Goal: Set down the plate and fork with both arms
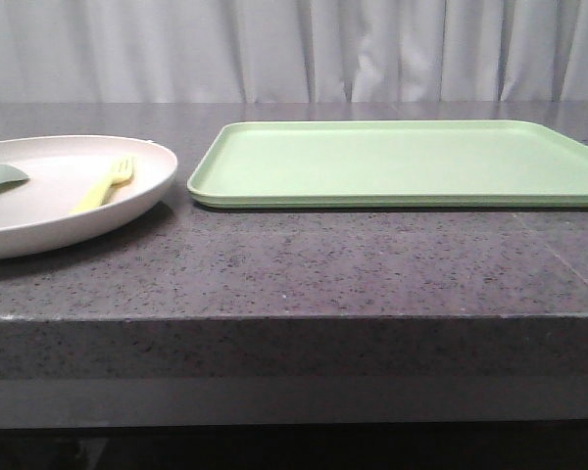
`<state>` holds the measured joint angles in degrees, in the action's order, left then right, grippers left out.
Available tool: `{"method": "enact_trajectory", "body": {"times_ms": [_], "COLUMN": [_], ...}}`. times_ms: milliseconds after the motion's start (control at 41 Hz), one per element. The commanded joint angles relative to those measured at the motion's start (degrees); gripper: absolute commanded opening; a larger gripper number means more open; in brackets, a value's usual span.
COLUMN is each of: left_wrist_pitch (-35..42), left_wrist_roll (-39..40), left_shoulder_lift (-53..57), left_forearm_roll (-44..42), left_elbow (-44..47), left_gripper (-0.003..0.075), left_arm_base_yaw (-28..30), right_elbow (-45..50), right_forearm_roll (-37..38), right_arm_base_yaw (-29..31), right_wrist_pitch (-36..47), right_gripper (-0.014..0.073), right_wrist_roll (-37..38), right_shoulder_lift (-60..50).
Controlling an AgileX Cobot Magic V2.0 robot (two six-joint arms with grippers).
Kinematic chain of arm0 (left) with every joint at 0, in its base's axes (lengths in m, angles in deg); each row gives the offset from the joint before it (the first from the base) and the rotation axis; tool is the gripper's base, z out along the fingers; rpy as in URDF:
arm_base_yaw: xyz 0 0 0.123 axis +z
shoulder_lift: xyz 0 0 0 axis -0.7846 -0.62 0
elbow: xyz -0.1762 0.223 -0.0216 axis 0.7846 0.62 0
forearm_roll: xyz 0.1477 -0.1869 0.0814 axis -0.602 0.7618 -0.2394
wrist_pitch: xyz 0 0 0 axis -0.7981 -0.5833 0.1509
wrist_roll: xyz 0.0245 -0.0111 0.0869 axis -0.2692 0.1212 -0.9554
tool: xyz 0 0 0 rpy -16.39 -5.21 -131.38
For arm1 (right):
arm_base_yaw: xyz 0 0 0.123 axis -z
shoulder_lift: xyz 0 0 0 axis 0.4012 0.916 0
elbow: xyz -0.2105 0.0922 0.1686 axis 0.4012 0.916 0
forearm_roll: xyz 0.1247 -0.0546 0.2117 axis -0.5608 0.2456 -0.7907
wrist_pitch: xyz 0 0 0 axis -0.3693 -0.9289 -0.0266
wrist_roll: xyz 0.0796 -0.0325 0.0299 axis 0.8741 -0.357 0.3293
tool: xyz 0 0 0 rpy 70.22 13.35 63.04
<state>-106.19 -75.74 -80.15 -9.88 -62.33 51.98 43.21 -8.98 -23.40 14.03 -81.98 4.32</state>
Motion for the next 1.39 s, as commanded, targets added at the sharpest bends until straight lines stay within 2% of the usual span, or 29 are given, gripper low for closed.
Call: {"method": "enact_trajectory", "body": {"times_ms": [0, 244, 756, 1195, 1366], "left_wrist_pitch": [-3.07, -10.59, -10.6, -9.68, -8.47], "left_wrist_roll": [0.07, 0.07, 0.07, 0.07, 0.07], "left_shoulder_lift": [-3.39, -12.27, -20.06, -20.18, -20.18], "left_forearm_roll": [0.38, 0.38, 1.28, 3.33, 4.98], "left_elbow": [-5.84, -10.63, -10.78, -10.78, -10.78], "left_gripper": [0.0619, 0.0618, 0.0613, 0.0345, 0.02], "left_arm_base_yaw": [0.02, 0.02, 0.02, 0.02, 0.02], "right_elbow": [-2.02, -2.02, -2.02, -2.02, -2.02], "right_forearm_roll": [0.21, 0.21, 0.21, 0.21, 0.21], "right_arm_base_yaw": [0.01, 0.01, 0.01, 0.01, 0.01], "right_wrist_pitch": [4.17, 3.53, 3.32, 3.32, 3.32], "right_gripper": [0.0654, 0.0654, 0.0654, 0.0654, 0.0654], "right_wrist_roll": [-0.01, -0.01, -0.01, -0.01, -0.01], "right_shoulder_lift": [0.3, 0.3, 0.3, 0.3, 0.3]}}
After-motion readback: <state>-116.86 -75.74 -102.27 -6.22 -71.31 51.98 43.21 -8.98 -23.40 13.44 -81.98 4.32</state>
